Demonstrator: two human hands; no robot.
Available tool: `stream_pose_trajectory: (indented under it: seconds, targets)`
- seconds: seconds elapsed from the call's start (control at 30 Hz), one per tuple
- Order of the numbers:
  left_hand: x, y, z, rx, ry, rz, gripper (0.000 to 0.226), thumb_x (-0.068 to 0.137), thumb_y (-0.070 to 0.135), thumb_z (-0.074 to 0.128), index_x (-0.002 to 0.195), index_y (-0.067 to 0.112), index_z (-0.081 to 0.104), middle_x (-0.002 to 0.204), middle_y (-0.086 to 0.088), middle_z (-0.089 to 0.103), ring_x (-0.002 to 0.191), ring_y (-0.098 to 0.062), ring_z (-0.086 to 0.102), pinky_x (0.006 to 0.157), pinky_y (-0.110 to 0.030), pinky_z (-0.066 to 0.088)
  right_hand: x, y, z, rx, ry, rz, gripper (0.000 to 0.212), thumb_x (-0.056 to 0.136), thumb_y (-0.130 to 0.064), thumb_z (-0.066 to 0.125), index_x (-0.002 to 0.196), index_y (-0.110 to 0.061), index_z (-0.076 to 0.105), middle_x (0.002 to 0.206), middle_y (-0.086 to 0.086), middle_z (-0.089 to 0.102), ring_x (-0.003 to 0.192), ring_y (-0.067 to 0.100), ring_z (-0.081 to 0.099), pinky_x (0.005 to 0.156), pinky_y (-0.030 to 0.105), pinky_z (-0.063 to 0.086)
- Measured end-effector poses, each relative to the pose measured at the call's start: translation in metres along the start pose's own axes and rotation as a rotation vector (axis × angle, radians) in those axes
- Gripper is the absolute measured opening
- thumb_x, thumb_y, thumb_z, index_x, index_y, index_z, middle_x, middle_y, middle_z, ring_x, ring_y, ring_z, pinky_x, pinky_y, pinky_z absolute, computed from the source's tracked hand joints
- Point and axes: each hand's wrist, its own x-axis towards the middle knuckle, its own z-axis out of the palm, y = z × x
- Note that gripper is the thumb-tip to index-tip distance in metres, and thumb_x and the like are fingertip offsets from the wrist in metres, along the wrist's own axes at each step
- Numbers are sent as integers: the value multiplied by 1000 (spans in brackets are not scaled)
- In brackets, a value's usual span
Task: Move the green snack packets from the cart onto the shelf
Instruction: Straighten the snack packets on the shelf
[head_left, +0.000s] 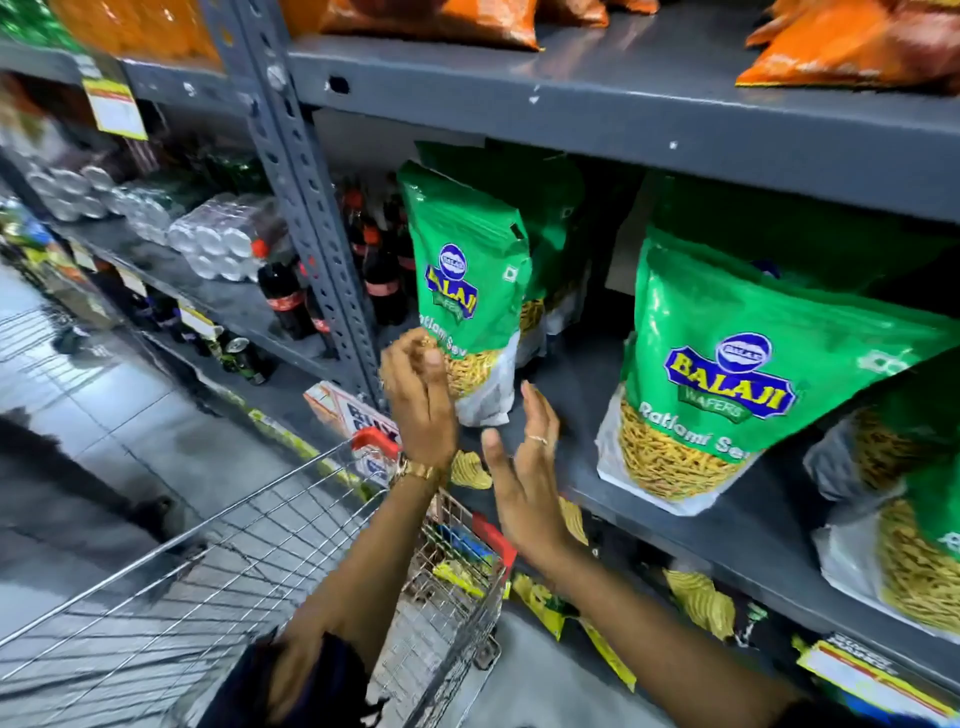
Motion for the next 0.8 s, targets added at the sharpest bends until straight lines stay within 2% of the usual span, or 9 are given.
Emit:
stream_pose_trajectory:
  seconds: [0.07, 0.1, 0.17, 0.23, 0.27, 0.4, 0.57, 0.7, 0.8]
  targets:
    - [15, -5, 4, 29, 56, -3, 67, 95, 57, 30, 116, -3, 52, 105, -2, 51, 94, 18, 46, 86, 2, 31, 20, -9, 19, 72, 33, 99, 87, 85, -65, 39, 154, -18, 15, 159, -1, 12, 133, -15, 20, 106, 4, 16]
    - [22, -10, 8, 37, 47, -38, 66, 96, 56, 31, 119, -3, 52, 111, -8, 53, 98, 17, 46, 89, 0, 32, 28, -11, 26, 100, 46, 146, 83, 89, -59, 41, 155, -18, 12, 161, -1, 8, 138, -4, 21, 109, 11, 17]
    - [32, -16, 15, -5, -56, -158, 65, 94, 53, 29, 128, 1, 49, 127, -17, 53, 118, -7, 50, 108, -23, 39, 40, -15, 37, 137, 44, 209, 74, 98, -48, 41, 155, -20, 4, 164, -1, -1, 150, 9, 12, 116, 21, 13]
    - [38, -19, 20, -115, -180, -296, 69, 92, 55, 24, 134, 5, 46, 138, -16, 53, 130, -26, 50, 113, -48, 37, 46, -17, 43, 158, 31, 236, 72, 99, -46, 36, 155, -21, -3, 165, -3, -8, 152, 10, -2, 124, 34, 5]
    - [40, -19, 21, -170, -212, -355, 75, 90, 60, 22, 137, 7, 46, 140, -15, 54, 132, -28, 49, 114, -51, 37, 47, -18, 45, 156, 25, 246, 74, 99, -50, 33, 154, -21, -6, 164, -5, -11, 152, 8, -7, 125, 39, 3]
    - [33, -19, 18, -271, -253, -453, 105, 72, 88, 31, 141, 10, 43, 143, -15, 52, 136, -32, 48, 115, -54, 35, 55, -24, 44, 143, 49, 265, 120, 63, -96, 13, 154, -21, -9, 154, -20, -12, 141, -6, -14, 120, 29, -9]
    - [24, -25, 18, -150, -211, -372, 111, 69, 92, 24, 149, 15, 28, 152, -7, 40, 142, -20, 38, 120, -50, 29, 67, -14, 42, 249, 41, 261, 121, 61, -97, 17, 155, -23, -6, 164, -7, -11, 146, -1, -11, 124, 49, 7]
    - [30, -31, 18, -153, -206, -393, 116, 65, 94, 22, 151, 16, 23, 156, -7, 35, 146, -22, 32, 121, -51, 26, 67, -15, 45, 222, 28, 243, 134, 51, -102, 15, 154, -21, -8, 165, -5, -12, 140, -7, -10, 125, 42, 0]
    - [29, -31, 18, -153, -187, -389, 119, 64, 95, 21, 151, 14, 22, 157, -9, 32, 147, -24, 29, 121, -52, 24, 69, -16, 44, 181, 21, 234, 136, 49, -102, 14, 154, -18, -8, 165, -2, -11, 147, 2, -11, 124, 38, -4]
